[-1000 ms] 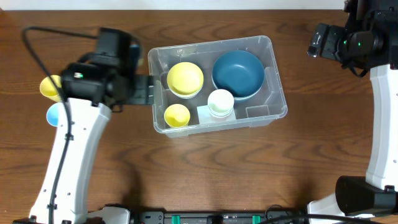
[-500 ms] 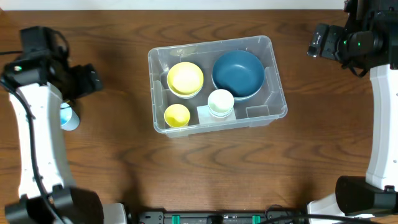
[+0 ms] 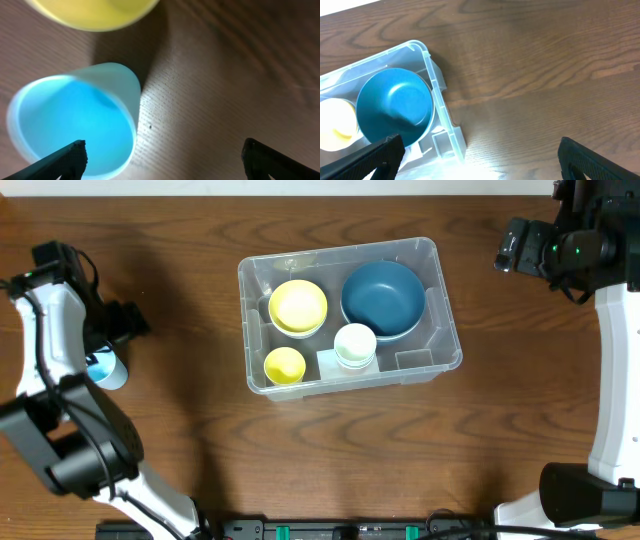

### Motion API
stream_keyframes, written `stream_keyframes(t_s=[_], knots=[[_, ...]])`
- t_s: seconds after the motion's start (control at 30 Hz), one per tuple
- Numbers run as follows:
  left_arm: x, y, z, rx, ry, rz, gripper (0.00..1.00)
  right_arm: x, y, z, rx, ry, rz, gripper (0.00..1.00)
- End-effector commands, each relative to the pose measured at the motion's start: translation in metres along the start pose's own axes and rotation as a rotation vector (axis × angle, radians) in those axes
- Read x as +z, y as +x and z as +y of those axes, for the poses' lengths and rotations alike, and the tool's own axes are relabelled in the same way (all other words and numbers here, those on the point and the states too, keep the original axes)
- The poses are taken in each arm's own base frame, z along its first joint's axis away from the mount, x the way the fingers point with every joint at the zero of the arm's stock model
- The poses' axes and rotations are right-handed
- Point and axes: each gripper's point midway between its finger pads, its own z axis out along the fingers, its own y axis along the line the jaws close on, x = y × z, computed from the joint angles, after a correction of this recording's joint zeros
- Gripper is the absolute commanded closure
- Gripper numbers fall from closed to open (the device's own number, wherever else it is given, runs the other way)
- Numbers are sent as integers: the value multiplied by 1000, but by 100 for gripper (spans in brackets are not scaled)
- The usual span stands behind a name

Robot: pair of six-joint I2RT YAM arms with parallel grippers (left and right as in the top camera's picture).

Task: Pack container
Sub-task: 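Move the left gripper back to the light blue cup and grasp it, then carry the light blue cup into the bin onto the yellow cup and release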

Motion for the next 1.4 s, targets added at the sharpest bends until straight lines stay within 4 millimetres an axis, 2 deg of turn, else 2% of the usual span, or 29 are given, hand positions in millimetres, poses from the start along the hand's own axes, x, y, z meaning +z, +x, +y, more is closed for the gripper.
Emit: stream_keyframes(t_s=[0.0,0.03,0.07,0.17,0.2,0.23,0.27,0.3,0.53,0.63,0.77,0.87,0.97,1.07,1.23,1.37], knots=[[28,9,4,15,-25,81,0,-3,0,-2,19,1,-6,1],[34,10,4,16,-27,97,7,-3,0,-2,19,1,-6,1],[38,12,4,16,-29,109,18,-3,0,-2,19,1,-6,1],[48,15,4,17,-29,137,64,-3,0,-2,19,1,-6,1],[48,15,2,16,-22,141,76,-3,0,-2,20,1,-6,1],[48,16,2,16,-19,142,81,-3,0,-2,20,1,-7,1],[48,16,1,16,-15,142,91,-3,0,-2,20,1,-7,1],[48,17,0,16,-9,147,94,-3,0,-2,20,1,-7,1],[43,25,-9,11,48,182,94,-3,0,-2,20,1,-6,1],[35,30,-19,11,100,194,94,-3,0,-2,19,1,-6,1],[14,31,-33,27,155,167,94,-3,0,-2,19,1,-6,1],[-11,31,-45,62,173,106,94,-3,0,-2,20,1,-6,1],[-45,35,-68,127,229,26,94,-3,0,-2,20,1,-6,1],[-84,47,-95,223,281,-65,94,-3,0,-2,20,1,-6,1],[-144,92,-145,463,352,-192,94,-3,0,-2,20,1,-6,1],[-172,141,-187,719,407,-244,94,-3,0,-2,20,1,-7,1]])
